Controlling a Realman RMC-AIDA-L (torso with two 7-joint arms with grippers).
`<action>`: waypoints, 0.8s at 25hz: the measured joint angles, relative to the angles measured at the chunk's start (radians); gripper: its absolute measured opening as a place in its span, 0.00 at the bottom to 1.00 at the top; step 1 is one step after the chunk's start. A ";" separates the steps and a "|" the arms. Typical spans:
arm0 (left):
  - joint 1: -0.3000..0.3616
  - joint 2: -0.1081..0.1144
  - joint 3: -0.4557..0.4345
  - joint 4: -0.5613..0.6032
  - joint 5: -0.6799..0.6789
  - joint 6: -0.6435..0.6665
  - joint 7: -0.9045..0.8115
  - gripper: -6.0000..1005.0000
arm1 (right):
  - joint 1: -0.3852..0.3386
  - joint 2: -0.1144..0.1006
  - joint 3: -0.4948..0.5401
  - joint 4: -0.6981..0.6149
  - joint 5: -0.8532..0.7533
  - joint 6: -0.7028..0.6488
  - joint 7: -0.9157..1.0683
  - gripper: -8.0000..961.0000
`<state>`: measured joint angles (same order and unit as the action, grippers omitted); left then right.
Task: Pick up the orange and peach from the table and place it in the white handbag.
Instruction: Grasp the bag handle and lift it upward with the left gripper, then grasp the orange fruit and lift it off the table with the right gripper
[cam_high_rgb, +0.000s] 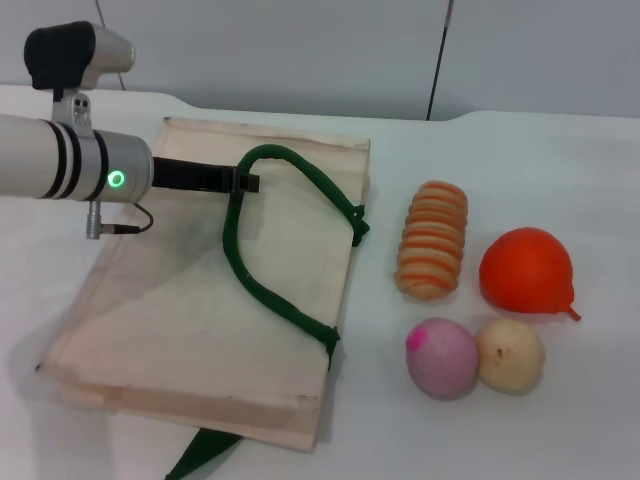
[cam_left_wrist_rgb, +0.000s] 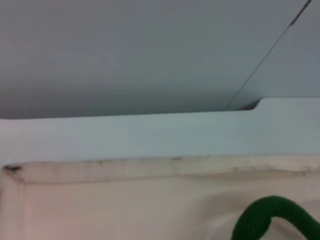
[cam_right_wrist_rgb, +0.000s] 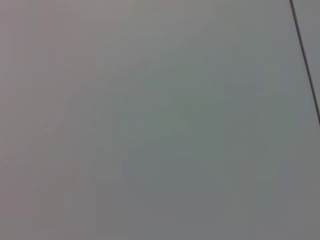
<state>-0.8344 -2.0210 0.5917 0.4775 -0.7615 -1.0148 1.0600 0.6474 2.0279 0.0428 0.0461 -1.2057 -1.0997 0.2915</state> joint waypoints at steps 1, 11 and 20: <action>0.002 0.001 -0.001 0.000 -0.009 -0.005 0.005 0.16 | 0.000 0.000 0.000 0.000 0.000 0.000 0.000 0.92; 0.057 0.041 -0.003 0.005 -0.185 -0.125 0.072 0.12 | -0.006 -0.004 -0.057 -0.033 -0.162 -0.076 0.083 0.92; 0.158 0.103 -0.003 -0.002 -0.526 -0.322 0.187 0.12 | 0.006 -0.006 -0.188 -0.404 -0.722 -0.288 0.610 0.91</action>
<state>-0.6769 -1.9176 0.5889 0.4756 -1.2878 -1.3366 1.2469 0.6532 2.0218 -0.1451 -0.3575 -1.9274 -1.3876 0.9018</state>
